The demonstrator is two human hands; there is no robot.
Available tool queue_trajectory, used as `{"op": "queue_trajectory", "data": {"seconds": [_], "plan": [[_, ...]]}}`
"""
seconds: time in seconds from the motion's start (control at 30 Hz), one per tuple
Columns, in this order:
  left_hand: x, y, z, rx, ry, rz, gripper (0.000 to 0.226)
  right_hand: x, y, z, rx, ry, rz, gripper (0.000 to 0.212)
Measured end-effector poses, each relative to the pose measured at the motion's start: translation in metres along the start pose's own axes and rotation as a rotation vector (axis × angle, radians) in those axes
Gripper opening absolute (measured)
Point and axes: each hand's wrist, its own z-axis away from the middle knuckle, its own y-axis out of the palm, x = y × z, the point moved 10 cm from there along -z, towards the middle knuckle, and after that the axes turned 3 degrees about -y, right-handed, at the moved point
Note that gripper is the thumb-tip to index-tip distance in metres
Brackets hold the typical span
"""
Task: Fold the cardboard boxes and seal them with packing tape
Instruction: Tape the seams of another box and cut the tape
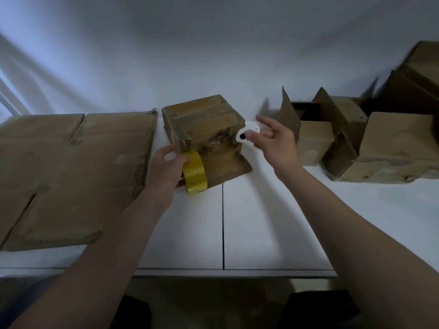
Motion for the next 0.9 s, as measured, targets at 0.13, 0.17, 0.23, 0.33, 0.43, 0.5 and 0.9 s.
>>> {"op": "queue_trajectory", "data": {"seconds": [0.13, 0.17, 0.23, 0.33, 0.43, 0.5, 0.9], "plan": [[0.003, 0.003, -0.001, 0.025, -0.027, -0.041, 0.035, -0.005, 0.012, -0.022, -0.085, 0.037, -0.148, 0.015], [0.003, 0.004, 0.0, 0.029, -0.028, -0.055, 0.029, -0.008, 0.018, -0.025, -0.085, 0.048, -0.176, 0.016], [0.002, 0.005, 0.001, 0.047, -0.034, -0.076, 0.02, -0.014, 0.034, -0.029, -0.048, 0.071, -0.211, 0.017], [0.001, 0.003, 0.005, 0.064, -0.043, -0.084, 0.013, -0.02, 0.052, -0.026, -0.014, 0.091, -0.205, 0.012], [-0.001, 0.001, 0.01, 0.085, -0.026, -0.109, 0.017, -0.016, 0.05, -0.014, -0.075, 0.093, -0.195, 0.014], [-0.001, 0.0, 0.02, 0.101, -0.02, -0.106, 0.012, -0.01, 0.045, 0.001, -0.097, 0.101, -0.145, 0.015], [0.027, -0.034, 0.107, 0.141, -0.072, -0.145, 0.008, 0.021, 0.013, 0.121, -0.055, 0.127, 0.456, 0.031]]}}
